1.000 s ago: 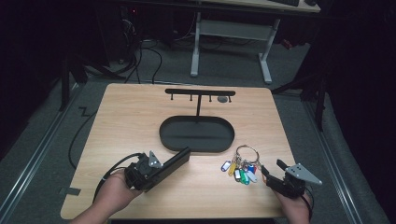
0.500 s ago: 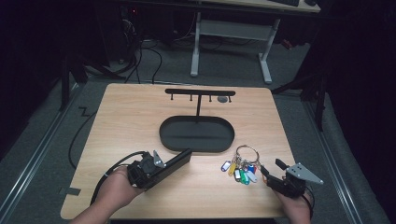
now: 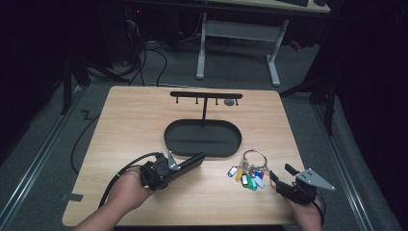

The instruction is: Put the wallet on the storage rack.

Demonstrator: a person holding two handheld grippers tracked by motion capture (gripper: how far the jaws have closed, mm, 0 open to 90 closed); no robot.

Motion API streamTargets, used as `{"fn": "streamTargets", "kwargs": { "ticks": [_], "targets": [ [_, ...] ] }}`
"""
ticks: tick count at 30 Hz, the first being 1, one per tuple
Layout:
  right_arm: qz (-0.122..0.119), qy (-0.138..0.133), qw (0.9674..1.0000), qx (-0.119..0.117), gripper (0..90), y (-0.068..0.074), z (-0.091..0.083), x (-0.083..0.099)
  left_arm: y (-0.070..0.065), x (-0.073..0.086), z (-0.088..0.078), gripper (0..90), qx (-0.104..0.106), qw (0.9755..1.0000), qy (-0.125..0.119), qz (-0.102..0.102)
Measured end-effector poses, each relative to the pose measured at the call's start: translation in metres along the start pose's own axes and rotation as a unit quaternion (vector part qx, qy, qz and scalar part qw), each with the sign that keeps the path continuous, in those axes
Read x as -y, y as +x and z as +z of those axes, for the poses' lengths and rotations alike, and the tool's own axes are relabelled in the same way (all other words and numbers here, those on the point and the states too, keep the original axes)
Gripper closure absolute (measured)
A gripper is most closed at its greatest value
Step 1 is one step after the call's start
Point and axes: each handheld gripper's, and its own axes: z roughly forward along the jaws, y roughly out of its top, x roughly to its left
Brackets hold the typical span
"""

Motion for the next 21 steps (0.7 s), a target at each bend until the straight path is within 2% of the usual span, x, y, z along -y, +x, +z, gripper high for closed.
{"fn": "streamTargets", "kwargs": {
  "ticks": [4,6,10,15,18,21],
  "targets": [
    [0.0,-0.002,1.0,0.002,31.1,-0.001,-0.002,0.0,-0.002,-0.004,-0.01,74.0,-0.01,0.9992,-0.028,0.025],
    [0.001,-0.002,1.0,0.002,31.1,-0.002,-0.002,0.0,-0.003,-0.007,-0.014,74.0,-0.018,0.998,-0.039,0.047],
    [0.0,-0.002,1.0,0.001,31.1,-0.002,-0.002,0.001,-0.003,-0.012,-0.018,73.9,-0.045,0.9949,-0.042,0.08],
    [-0.001,-0.003,1.0,0.002,31.2,-0.002,-0.003,0.001,0.003,-0.02,-0.017,73.9,-0.078,0.9887,-0.051,0.118],
    [0.001,-0.002,1.0,0.003,31.2,-0.003,-0.004,0.002,0.007,-0.025,-0.014,73.9,-0.101,0.9829,-0.057,0.143],
    [0.0,-0.001,1.0,0.004,31.2,-0.003,-0.006,0.003,0.012,-0.03,-0.008,73.9,-0.124,0.9761,-0.062,0.168]
  ]
}}
